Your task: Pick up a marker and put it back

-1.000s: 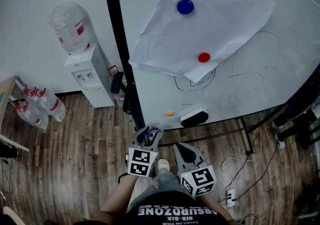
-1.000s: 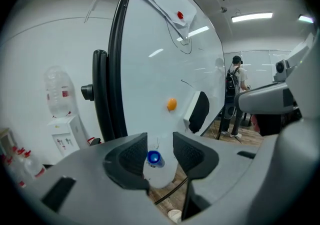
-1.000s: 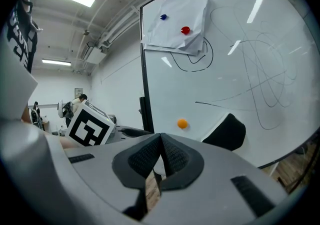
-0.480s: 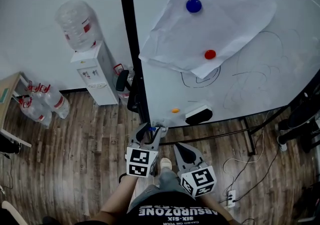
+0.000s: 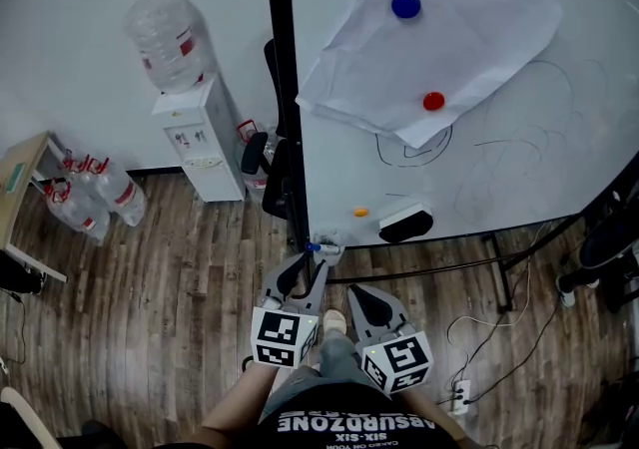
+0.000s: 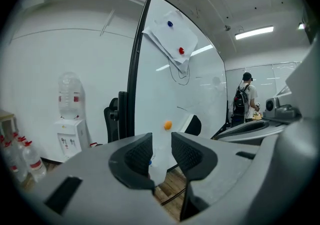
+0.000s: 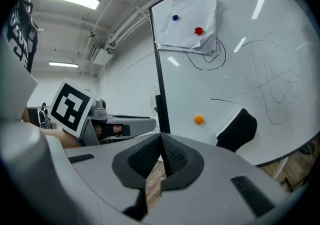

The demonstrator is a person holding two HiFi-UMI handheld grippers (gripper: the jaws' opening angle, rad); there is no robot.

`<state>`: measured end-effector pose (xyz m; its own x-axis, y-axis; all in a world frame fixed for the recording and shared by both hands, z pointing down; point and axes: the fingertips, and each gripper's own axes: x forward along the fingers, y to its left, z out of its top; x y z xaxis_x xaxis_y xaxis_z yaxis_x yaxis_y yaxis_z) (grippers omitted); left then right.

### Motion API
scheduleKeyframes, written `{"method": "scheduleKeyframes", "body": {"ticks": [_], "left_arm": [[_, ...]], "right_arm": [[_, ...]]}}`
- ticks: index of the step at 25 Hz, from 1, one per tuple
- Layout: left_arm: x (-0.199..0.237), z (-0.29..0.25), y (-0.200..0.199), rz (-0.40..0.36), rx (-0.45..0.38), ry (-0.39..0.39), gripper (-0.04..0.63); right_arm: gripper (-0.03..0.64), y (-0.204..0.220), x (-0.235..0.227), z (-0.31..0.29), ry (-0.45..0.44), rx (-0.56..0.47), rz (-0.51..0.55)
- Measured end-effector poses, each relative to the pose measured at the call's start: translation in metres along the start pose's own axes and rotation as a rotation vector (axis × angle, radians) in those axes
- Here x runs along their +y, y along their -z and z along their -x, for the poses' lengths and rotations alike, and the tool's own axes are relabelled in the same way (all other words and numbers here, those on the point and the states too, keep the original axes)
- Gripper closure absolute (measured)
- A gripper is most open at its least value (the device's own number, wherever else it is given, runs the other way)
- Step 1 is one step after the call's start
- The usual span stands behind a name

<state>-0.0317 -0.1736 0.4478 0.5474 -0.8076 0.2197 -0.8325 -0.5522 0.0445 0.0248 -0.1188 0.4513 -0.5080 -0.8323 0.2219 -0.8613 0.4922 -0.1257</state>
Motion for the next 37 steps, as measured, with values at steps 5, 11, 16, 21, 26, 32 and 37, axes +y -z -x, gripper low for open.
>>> {"method": "scheduleKeyframes", "body": {"ticks": [5,11,16,21,26,32,37], "left_arm": [[-0.005,0.013,0.005,0.015,-0.007,-0.007,0.564],[-0.016,0.024,0.012,0.038,-0.004,0.026,0.588],[-0.021,0.03,0.019,0.04,0.003,0.033,0.588],[-0.025,0.036,0.02,0.039,-0.004,0.034,0.588],[-0.028,0.041,0.02,0.035,-0.01,0.035,0.588],[-0.03,0.047,0.019,0.043,-0.011,0.033,0.588],[-0.032,0.051,0.014,0.05,-0.022,0.037,0.588]], "right_arm": [[0.62,0.001,0.006,0.003,-0.016,0.001,0.006],[0.62,0.002,0.013,0.009,-0.03,-0.003,0.025],[0.62,0.006,0.015,0.013,-0.019,0.012,0.049],[0.62,0.003,0.021,0.016,-0.03,-0.005,0.054],[0.62,0.004,0.027,0.019,-0.041,-0.007,0.058],[0.62,0.006,0.036,0.022,-0.065,-0.001,0.062],[0.62,0.006,0.039,0.025,-0.064,-0.006,0.063]]}}
